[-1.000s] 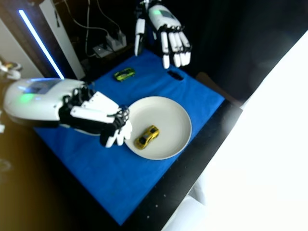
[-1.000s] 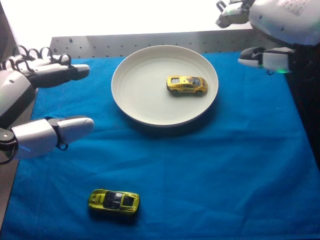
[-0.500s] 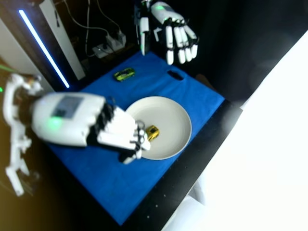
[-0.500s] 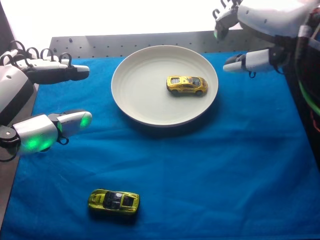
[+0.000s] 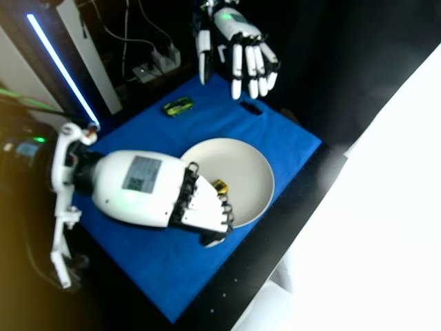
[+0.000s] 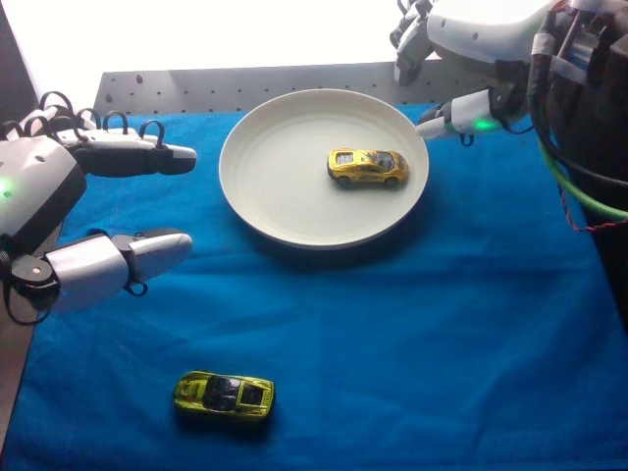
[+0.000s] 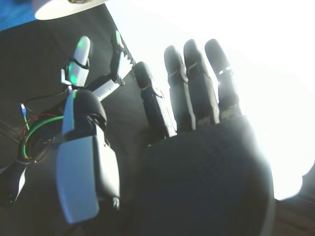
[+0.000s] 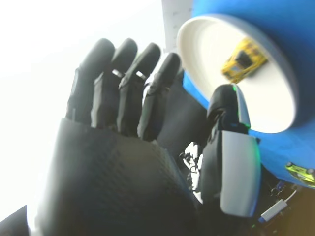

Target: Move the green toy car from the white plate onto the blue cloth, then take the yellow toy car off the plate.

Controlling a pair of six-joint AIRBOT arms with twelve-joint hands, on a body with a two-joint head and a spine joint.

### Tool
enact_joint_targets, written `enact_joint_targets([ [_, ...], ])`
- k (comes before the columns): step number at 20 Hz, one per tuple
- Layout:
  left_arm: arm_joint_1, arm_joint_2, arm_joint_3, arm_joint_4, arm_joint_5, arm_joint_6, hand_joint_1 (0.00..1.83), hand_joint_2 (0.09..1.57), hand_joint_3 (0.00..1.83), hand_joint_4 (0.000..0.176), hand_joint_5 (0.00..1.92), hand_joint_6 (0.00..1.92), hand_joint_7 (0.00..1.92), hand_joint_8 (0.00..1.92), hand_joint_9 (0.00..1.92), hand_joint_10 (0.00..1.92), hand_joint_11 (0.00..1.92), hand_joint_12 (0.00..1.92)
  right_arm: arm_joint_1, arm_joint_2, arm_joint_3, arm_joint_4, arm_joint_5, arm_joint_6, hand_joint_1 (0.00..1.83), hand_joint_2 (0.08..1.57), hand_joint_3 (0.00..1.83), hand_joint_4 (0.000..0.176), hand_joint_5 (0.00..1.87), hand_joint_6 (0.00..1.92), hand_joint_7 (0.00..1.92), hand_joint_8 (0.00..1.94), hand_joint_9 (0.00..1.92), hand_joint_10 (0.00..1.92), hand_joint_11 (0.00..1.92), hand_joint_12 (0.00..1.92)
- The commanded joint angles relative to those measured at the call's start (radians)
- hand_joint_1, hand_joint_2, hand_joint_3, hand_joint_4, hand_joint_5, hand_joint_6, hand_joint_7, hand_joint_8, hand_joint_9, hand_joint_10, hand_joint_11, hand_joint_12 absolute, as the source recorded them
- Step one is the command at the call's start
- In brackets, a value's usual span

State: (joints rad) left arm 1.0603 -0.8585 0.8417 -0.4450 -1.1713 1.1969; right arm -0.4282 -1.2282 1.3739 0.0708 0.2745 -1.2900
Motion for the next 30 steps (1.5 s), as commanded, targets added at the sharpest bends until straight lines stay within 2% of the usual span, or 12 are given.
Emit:
enact_joint_targets([
  [1,-0.014,-0.006,0.008,0.020,-0.113,-0.003,0.64,1.10,0.00,0.166,0.72,0.02,0.59,0.01,0.48,0.02,0.00,1.06,0.016,-0.007,0.003,-0.006,0.119,0.000,0.80,1.01,0.00,0.000,0.76,0.10,0.48,0.02,0.13,0.45,0.00,1.52],
  [4,-0.015,-0.012,0.009,0.020,-0.108,-0.003,0.65,1.11,0.00,0.140,0.73,0.02,0.61,0.01,0.50,0.02,0.00,1.10,0.016,-0.010,-0.013,-0.032,0.119,0.000,0.79,1.00,0.00,0.000,0.73,0.02,0.50,0.01,0.04,0.78,0.00,1.79],
  [8,-0.015,-0.015,0.010,0.020,-0.108,-0.003,0.65,1.12,0.00,0.134,0.74,0.01,0.61,0.01,0.49,0.01,0.00,1.10,0.016,-0.019,-0.022,-0.053,0.119,0.000,0.82,0.95,0.00,0.000,0.80,0.03,0.68,0.06,0.20,0.95,0.00,1.82],
  [9,-0.015,-0.015,0.010,0.020,-0.110,-0.003,0.67,1.12,0.00,0.140,0.73,0.01,0.61,0.00,0.49,0.01,0.00,1.11,0.016,-0.019,-0.027,-0.058,0.119,0.000,0.86,0.93,0.00,0.000,0.74,0.01,0.62,0.53,0.23,1.26,0.05,1.90],
  [10,-0.015,-0.015,0.009,0.019,-0.111,-0.003,0.67,1.11,0.00,0.144,0.73,0.01,0.61,0.00,0.49,0.01,0.00,1.11,0.016,-0.019,-0.029,-0.062,0.119,0.000,0.88,0.93,0.00,0.000,0.72,0.00,0.59,1.39,0.43,1.79,0.46,1.92],
  [13,-0.015,-0.015,0.008,0.018,-0.114,-0.003,0.66,1.10,0.00,0.148,0.73,0.01,0.61,0.00,0.48,0.00,0.00,1.09,0.016,-0.024,-0.029,-0.069,0.119,0.000,0.88,0.92,0.00,0.000,0.67,0.00,0.51,1.10,0.38,1.50,0.32,1.92],
  [14,-0.015,-0.015,0.007,0.018,-0.114,-0.003,0.67,1.10,0.00,0.137,0.74,0.01,0.61,0.00,0.48,0.00,0.00,1.10,0.016,-0.026,-0.029,-0.073,0.119,0.000,0.88,0.91,0.00,0.000,0.67,0.00,0.58,1.23,0.50,1.61,0.47,1.92],
  [16,-0.015,-0.016,0.007,0.018,-0.115,-0.003,0.70,1.10,0.00,0.146,0.73,0.01,0.60,0.00,0.48,0.00,0.00,1.11,0.016,-0.032,-0.024,-0.075,0.115,0.000,0.90,0.93,0.00,0.000,0.69,0.00,0.58,0.92,0.50,1.40,0.44,1.92],
  [17,-0.015,-0.016,0.007,0.017,-0.116,-0.004,0.70,1.10,0.00,0.144,0.74,0.01,0.61,0.00,0.49,0.01,0.00,1.14,0.016,-0.035,-0.021,-0.075,0.113,0.000,0.92,0.93,0.00,0.000,0.68,0.00,0.64,1.07,0.58,1.53,0.54,1.92],
  [20,-0.015,-0.017,0.006,0.017,-0.118,-0.004,0.67,1.10,0.00,0.151,0.73,0.00,0.60,0.00,0.49,0.00,0.00,1.12,0.016,-0.048,-0.009,-0.075,0.110,0.000,0.91,0.94,0.00,0.000,0.70,0.00,0.63,0.96,0.56,1.45,0.49,1.92],
  [25,-0.016,-0.017,0.004,0.017,-0.122,-0.004,0.69,1.10,0.00,0.153,0.73,0.00,0.59,0.00,0.47,0.00,0.00,1.10,0.016,-0.072,0.007,-0.075,0.093,0.000,0.87,0.99,0.00,0.000,0.66,0.00,0.68,0.09,0.55,0.56,0.25,1.51],
  [30,-0.016,-0.017,0.002,0.017,-0.125,-0.006,0.69,1.10,0.00,0.161,0.73,0.00,0.60,0.00,0.48,0.00,0.00,1.08,0.014,-0.078,0.010,-0.075,0.082,0.000,0.84,0.97,0.00,0.000,0.69,0.00,0.81,0.04,0.51,0.89,0.28,1.69],
])
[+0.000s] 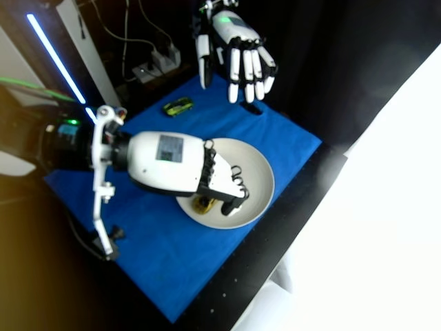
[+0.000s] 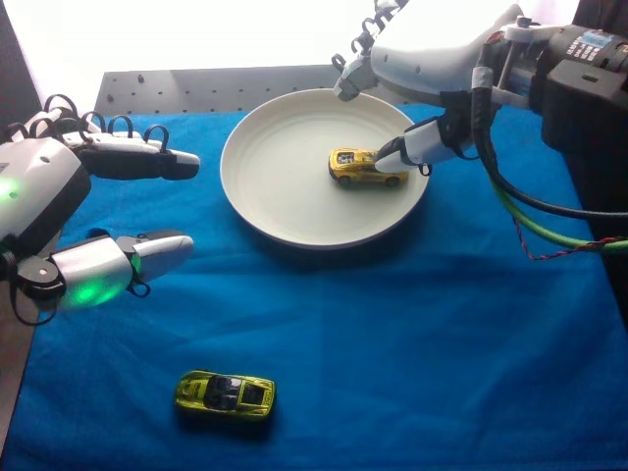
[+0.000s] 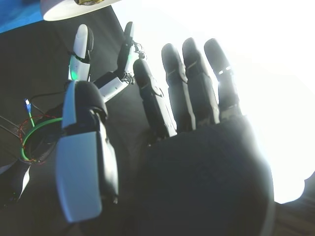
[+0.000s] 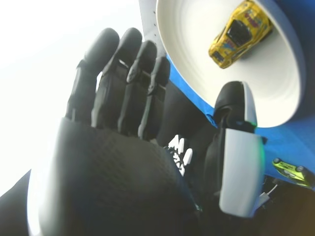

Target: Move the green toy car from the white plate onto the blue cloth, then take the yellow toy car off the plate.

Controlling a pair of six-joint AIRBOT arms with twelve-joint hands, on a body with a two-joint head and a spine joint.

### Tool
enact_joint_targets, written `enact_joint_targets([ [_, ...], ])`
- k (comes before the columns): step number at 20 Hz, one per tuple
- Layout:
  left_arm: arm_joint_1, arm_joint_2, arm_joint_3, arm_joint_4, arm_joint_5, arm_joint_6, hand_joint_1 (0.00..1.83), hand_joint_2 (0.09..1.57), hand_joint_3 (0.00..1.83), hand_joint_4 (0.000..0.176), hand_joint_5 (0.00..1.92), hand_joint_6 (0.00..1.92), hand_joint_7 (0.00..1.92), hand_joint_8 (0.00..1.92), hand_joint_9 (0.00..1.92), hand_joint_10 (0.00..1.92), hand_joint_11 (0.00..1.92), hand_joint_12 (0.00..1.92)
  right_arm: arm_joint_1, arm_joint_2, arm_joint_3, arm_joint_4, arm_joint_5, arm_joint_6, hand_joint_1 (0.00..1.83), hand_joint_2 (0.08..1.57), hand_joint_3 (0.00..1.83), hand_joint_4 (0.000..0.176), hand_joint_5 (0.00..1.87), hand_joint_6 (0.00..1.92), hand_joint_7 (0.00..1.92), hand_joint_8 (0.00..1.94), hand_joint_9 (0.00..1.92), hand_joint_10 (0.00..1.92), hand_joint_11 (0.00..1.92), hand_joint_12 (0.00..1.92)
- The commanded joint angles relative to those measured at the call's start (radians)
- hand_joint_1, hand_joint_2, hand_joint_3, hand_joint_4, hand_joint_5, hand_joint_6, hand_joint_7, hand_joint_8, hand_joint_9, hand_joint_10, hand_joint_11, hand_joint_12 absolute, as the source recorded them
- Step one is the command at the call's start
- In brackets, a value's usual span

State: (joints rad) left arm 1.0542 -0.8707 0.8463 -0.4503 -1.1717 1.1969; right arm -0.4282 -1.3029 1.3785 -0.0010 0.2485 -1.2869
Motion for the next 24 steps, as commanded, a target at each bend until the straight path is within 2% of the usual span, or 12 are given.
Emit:
enact_joint_targets([
  [1,-0.010,-0.005,-0.003,0.023,-0.126,-0.007,0.69,1.09,0.00,0.172,0.74,0.01,0.60,0.00,0.48,0.00,0.00,1.09,0.013,-0.003,0.005,-0.004,0.106,-0.003,0.85,0.96,0.00,0.000,0.70,0.00,0.81,0.05,0.47,1.00,0.28,1.73],
  [2,-0.010,-0.005,-0.003,0.023,-0.126,-0.007,0.69,1.09,0.00,0.172,0.73,0.00,0.59,0.00,0.47,0.00,0.00,1.09,0.011,-0.003,0.005,-0.004,0.103,-0.003,0.87,0.95,0.00,0.000,0.69,0.00,0.82,0.07,0.44,1.17,0.28,1.80],
  [4,-0.010,-0.005,-0.003,0.023,-0.126,-0.008,0.69,1.10,0.00,0.173,0.73,0.00,0.59,0.00,0.47,0.00,0.00,1.07,0.006,-0.003,0.006,-0.004,0.096,-0.004,0.87,0.92,0.00,0.000,0.71,0.00,0.61,0.62,0.40,1.35,0.32,1.87],
  [5,-0.010,-0.005,-0.003,0.023,-0.126,-0.008,0.69,1.10,0.00,0.160,0.73,0.00,0.60,0.00,0.48,0.01,0.00,1.12,0.002,-0.003,0.007,-0.004,0.094,-0.004,0.87,0.91,0.00,0.000,0.72,0.01,0.52,0.86,0.39,1.38,0.31,1.88],
  [6,-0.010,-0.005,-0.003,0.023,-0.127,-0.008,0.68,1.11,0.00,0.165,0.72,0.00,0.59,0.00,0.48,0.01,0.00,1.13,0.000,-0.003,0.007,-0.004,0.092,-0.005,0.87,0.91,0.00,0.000,0.72,0.01,0.49,0.91,0.39,1.35,0.30,1.86],
  [7,-0.010,-0.005,-0.003,0.023,-0.127,-0.008,0.68,1.11,0.00,0.157,0.73,0.00,0.60,0.00,0.49,0.01,0.00,1.14,-0.002,-0.004,0.009,-0.004,0.089,-0.005,0.86,0.90,0.00,0.000,0.74,0.01,0.49,1.06,0.44,1.47,0.39,1.91],
  [8,-0.010,-0.005,-0.003,0.023,-0.127,-0.008,0.68,1.11,0.00,0.157,0.73,0.00,0.61,0.01,0.49,0.01,0.00,1.15,-0.003,-0.005,0.011,-0.004,0.086,-0.005,0.86,0.90,0.00,0.000,0.74,0.01,0.47,1.00,0.41,1.37,0.33,1.87],
  [10,-0.010,-0.005,-0.003,0.023,-0.127,-0.009,0.67,1.11,0.00,0.165,0.73,0.00,0.60,0.00,0.50,0.01,0.00,1.17,-0.007,-0.007,0.013,-0.004,0.080,-0.006,0.83,0.90,0.00,0.000,0.74,0.01,0.55,0.63,0.43,1.03,0.24,1.69],
  [14,-0.010,-0.005,-0.003,0.023,-0.127,-0.009,0.73,1.11,0.00,0.176,0.74,0.01,0.61,0.01,0.51,0.02,0.00,1.16,-0.013,-0.019,0.026,-0.004,0.071,-0.007,0.80,0.90,0.00,0.000,0.73,0.00,0.65,0.29,0.44,0.87,0.18,1.63],
  [16,-0.010,-0.005,-0.003,0.023,-0.127,-0.010,0.67,1.12,0.00,0.176,0.71,0.00,0.59,0.00,0.50,0.01,0.00,1.05,-0.015,-0.025,0.034,-0.004,0.068,-0.007,0.77,0.91,0.00,0.000,0.71,0.00,0.67,0.17,0.45,0.76,0.17,1.56],
  [20,-0.010,-0.006,-0.002,0.023,-0.126,-0.012,0.67,1.12,0.00,0.176,0.72,0.00,0.59,0.00,0.50,0.01,0.00,1.17,-0.017,-0.030,0.045,-0.004,0.061,-0.007,0.77,0.92,0.00,0.000,0.73,0.00,0.73,0.09,0.47,0.82,0.22,1.65],
  [24,-0.010,-0.006,-0.003,0.024,-0.127,-0.014,0.74,1.11,0.00,0.174,0.74,0.01,0.61,0.01,0.53,0.02,0.00,1.19,-0.018,-0.038,0.056,-0.004,0.054,-0.007,0.79,0.96,0.00,0.000,0.71,0.01,0.72,0.05,0.46,0.74,0.19,1.60],
])
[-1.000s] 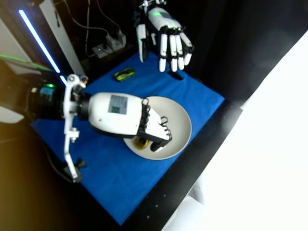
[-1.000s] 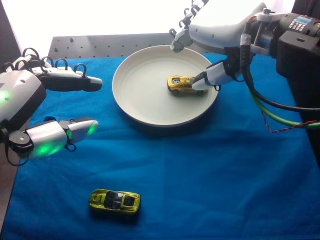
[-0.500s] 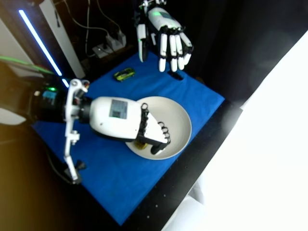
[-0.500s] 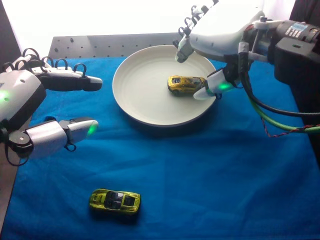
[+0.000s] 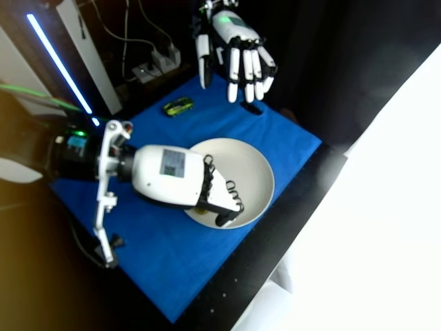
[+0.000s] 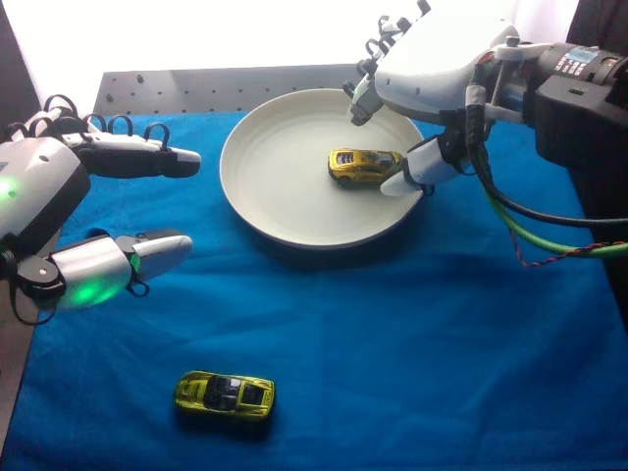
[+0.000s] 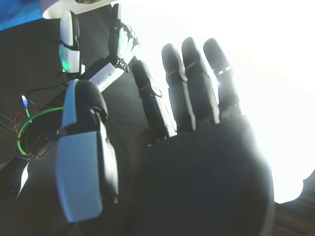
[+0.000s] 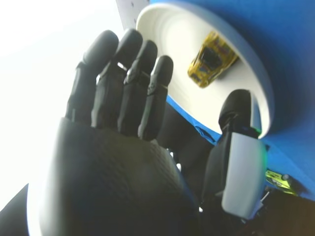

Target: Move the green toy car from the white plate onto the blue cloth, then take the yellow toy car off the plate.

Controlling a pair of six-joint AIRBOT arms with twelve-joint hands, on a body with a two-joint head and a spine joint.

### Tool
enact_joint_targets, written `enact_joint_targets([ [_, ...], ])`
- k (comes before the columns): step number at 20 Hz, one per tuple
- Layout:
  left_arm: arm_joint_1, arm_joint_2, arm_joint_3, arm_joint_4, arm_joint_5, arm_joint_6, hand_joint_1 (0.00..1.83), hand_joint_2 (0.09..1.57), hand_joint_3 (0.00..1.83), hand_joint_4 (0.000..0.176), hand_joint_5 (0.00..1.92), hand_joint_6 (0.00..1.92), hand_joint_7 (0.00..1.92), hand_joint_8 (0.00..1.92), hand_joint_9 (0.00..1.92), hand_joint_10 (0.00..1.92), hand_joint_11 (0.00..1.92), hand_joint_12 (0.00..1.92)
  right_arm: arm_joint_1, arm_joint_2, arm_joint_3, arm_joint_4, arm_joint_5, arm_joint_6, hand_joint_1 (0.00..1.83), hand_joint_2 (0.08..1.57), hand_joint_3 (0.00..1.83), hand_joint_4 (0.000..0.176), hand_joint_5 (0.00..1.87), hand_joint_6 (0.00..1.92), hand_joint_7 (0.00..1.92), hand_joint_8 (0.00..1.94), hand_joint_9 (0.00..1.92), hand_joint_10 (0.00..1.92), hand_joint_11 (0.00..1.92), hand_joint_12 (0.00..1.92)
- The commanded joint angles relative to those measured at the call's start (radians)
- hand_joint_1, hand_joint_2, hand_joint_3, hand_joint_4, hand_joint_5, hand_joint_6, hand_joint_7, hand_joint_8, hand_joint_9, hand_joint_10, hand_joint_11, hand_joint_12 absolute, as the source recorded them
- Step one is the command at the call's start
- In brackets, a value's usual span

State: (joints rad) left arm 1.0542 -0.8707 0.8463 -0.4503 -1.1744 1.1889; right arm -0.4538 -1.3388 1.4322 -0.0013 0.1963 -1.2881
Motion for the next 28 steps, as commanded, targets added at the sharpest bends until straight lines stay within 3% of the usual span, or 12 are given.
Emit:
enact_joint_targets([
  [1,-0.010,-0.006,-0.003,0.024,-0.125,-0.007,0.74,1.11,0.00,0.174,0.74,0.01,0.61,0.00,0.52,0.02,0.00,1.19,0.007,-0.004,0.005,-0.003,0.106,-0.006,0.78,0.96,0.00,0.000,0.70,0.00,0.72,0.04,0.45,0.73,0.19,1.60],
  [9,-0.010,-0.007,-0.003,0.024,-0.128,-0.013,0.68,1.12,0.00,0.176,0.72,0.00,0.57,0.00,0.48,0.00,0.00,1.10,0.006,-0.021,0.023,-0.002,0.095,-0.006,0.78,0.95,0.00,0.000,0.72,0.01,0.75,0.04,0.46,0.86,0.24,1.65],
  [13,-0.009,-0.007,-0.003,0.024,-0.129,-0.015,0.68,1.13,0.00,0.172,0.71,0.00,0.56,0.00,0.48,0.01,0.00,1.08,0.003,-0.026,0.030,-0.002,0.089,-0.006,0.80,0.94,0.00,0.000,0.74,0.01,0.78,0.05,0.42,1.03,0.26,1.73],
  [15,-0.009,-0.007,-0.003,0.024,-0.130,-0.017,0.70,1.13,0.00,0.168,0.71,0.00,0.57,0.01,0.50,0.01,0.00,1.15,0.002,-0.030,0.034,-0.002,0.087,-0.006,0.78,0.95,0.00,0.000,0.72,0.00,0.75,0.02,0.46,0.81,0.23,1.62],
  [17,-0.009,-0.007,-0.003,0.024,-0.131,-0.018,0.68,1.13,0.00,0.171,0.71,0.00,0.58,0.01,0.50,0.01,0.00,1.15,0.001,-0.032,0.036,-0.002,0.083,-0.006,0.79,0.94,0.00,0.000,0.74,0.01,0.77,0.03,0.50,0.80,0.28,1.62],
  [18,-0.009,-0.007,-0.003,0.024,-0.132,-0.019,0.68,1.13,0.00,0.174,0.70,0.00,0.57,0.00,0.50,0.01,0.00,1.14,0.000,-0.033,0.038,-0.002,0.082,-0.006,0.81,0.95,0.00,0.000,0.76,0.02,0.80,0.05,0.49,0.96,0.32,1.71],
  [20,-0.009,-0.007,-0.003,0.024,-0.132,-0.020,0.67,1.13,0.00,0.172,0.70,0.00,0.57,0.00,0.50,0.01,0.00,1.15,-0.001,-0.037,0.042,-0.002,0.078,-0.006,0.81,0.95,0.00,0.000,0.76,0.02,0.79,0.05,0.48,0.96,0.33,1.69],
  [21,-0.009,-0.007,-0.003,0.024,-0.132,-0.020,0.68,1.13,0.00,0.171,0.70,0.00,0.58,0.00,0.50,0.01,0.00,1.17,-0.001,-0.039,0.044,-0.002,0.077,-0.006,0.80,0.95,0.00,0.000,0.75,0.01,0.75,0.02,0.44,0.88,0.25,1.66],
  [23,-0.009,-0.007,-0.003,0.024,-0.134,-0.021,0.68,1.13,0.00,0.175,0.71,0.00,0.58,0.00,0.49,0.01,0.00,1.10,-0.002,-0.041,0.047,-0.002,0.074,-0.006,0.81,0.96,0.00,0.000,0.76,0.01,0.76,0.03,0.45,0.88,0.25,1.67],
  [28,-0.009,-0.009,-0.002,0.024,-0.134,-0.025,0.70,1.13,0.00,0.162,0.71,0.00,0.58,0.00,0.49,0.01,0.00,1.11,-0.004,-0.049,0.052,-0.002,0.070,-0.006,0.83,0.97,0.00,0.000,0.77,0.01,0.78,0.02,0.52,0.78,0.31,1.58],
])
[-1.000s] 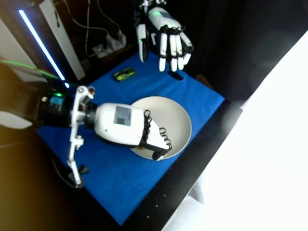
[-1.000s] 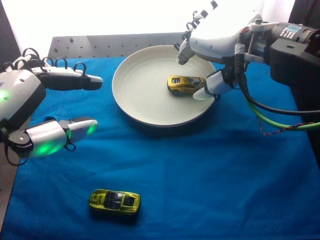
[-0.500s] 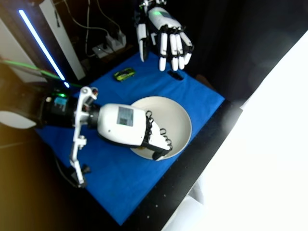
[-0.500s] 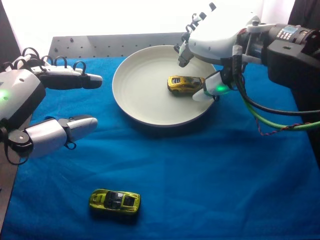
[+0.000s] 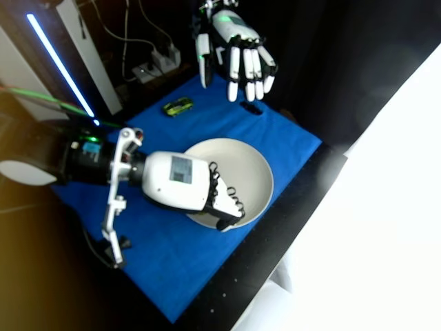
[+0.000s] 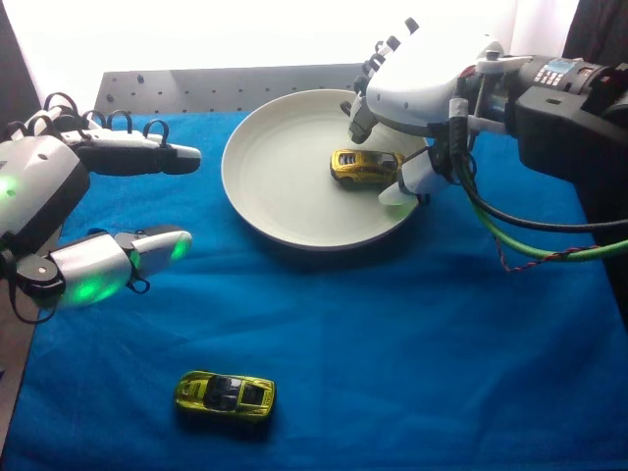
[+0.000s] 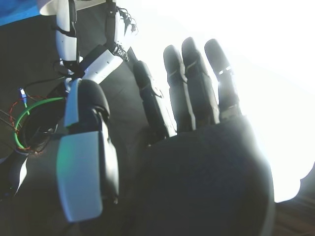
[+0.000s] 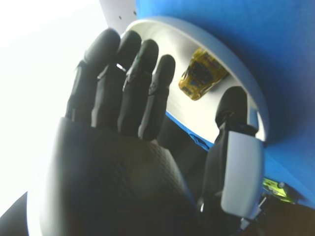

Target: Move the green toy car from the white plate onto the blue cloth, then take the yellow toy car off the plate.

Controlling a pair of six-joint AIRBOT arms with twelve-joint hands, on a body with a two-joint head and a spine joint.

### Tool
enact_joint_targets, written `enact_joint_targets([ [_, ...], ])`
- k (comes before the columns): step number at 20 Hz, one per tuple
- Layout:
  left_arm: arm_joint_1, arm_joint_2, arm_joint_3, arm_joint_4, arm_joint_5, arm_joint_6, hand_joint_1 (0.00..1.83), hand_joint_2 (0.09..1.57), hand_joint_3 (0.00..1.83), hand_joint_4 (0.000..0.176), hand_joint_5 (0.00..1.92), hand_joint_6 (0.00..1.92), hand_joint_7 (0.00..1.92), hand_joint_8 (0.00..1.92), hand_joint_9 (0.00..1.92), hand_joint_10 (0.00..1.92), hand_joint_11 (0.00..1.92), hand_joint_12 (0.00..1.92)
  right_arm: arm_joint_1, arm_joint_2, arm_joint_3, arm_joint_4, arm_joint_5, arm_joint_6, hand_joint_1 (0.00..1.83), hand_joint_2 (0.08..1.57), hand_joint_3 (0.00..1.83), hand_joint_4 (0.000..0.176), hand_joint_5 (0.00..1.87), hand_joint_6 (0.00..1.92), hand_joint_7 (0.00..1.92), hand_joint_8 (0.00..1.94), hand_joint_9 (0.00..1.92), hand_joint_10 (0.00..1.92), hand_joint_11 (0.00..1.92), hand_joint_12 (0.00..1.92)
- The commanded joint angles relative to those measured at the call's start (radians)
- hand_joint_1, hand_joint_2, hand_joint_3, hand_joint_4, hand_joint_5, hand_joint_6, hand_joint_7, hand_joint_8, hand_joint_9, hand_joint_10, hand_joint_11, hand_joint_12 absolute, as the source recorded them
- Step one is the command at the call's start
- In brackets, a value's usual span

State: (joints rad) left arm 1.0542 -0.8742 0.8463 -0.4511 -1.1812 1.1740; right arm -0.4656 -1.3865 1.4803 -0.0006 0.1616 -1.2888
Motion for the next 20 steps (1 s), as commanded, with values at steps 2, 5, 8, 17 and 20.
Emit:
enact_joint_targets([
  [2,-0.009,-0.005,-0.002,0.024,-0.128,-0.011,0.69,1.13,0.00,0.154,0.71,0.00,0.58,0.00,0.50,0.01,0.00,1.11,0.008,-0.001,0.004,-0.002,0.105,-0.005,0.89,1.05,0.01,0.000,0.90,0.06,0.89,0.06,0.64,0.79,0.40,1.55],
  [5,-0.008,-0.007,-0.002,0.022,-0.129,-0.011,0.71,1.12,0.00,0.160,0.71,0.00,0.57,0.00,0.48,0.00,0.00,1.09,0.008,-0.002,0.003,-0.002,0.105,-0.005,1.13,1.13,0.00,0.000,0.94,1.02,1.03,0.57,0.78,1.28,0.65,1.77],
  [8,-0.007,-0.008,-0.002,0.021,-0.132,-0.012,0.74,1.13,0.00,0.167,0.70,0.00,0.56,0.00,0.47,0.00,0.00,1.02,0.008,-0.001,0.003,-0.002,0.105,-0.005,1.18,1.18,0.00,0.006,0.89,1.16,0.82,1.27,0.76,1.31,0.63,1.78],
  [17,0.001,-0.008,-0.001,0.012,-0.134,-0.016,0.72,1.12,0.00,0.170,0.70,0.00,0.54,0.00,0.47,0.00,0.00,1.06,0.009,0.001,-0.018,-0.002,0.142,-0.005,1.19,1.19,0.00,0.000,0.83,1.15,0.85,1.33,0.84,1.30,0.73,1.71],
  [20,0.002,-0.010,0.000,0.009,-0.134,-0.017,0.75,1.15,0.00,0.176,0.66,0.00,0.50,0.00,0.43,0.00,0.00,1.06,0.011,0.028,-0.044,-0.002,0.186,-0.005,1.20,1.19,0.00,0.000,0.84,1.12,0.85,1.36,0.86,1.34,0.77,1.74],
])
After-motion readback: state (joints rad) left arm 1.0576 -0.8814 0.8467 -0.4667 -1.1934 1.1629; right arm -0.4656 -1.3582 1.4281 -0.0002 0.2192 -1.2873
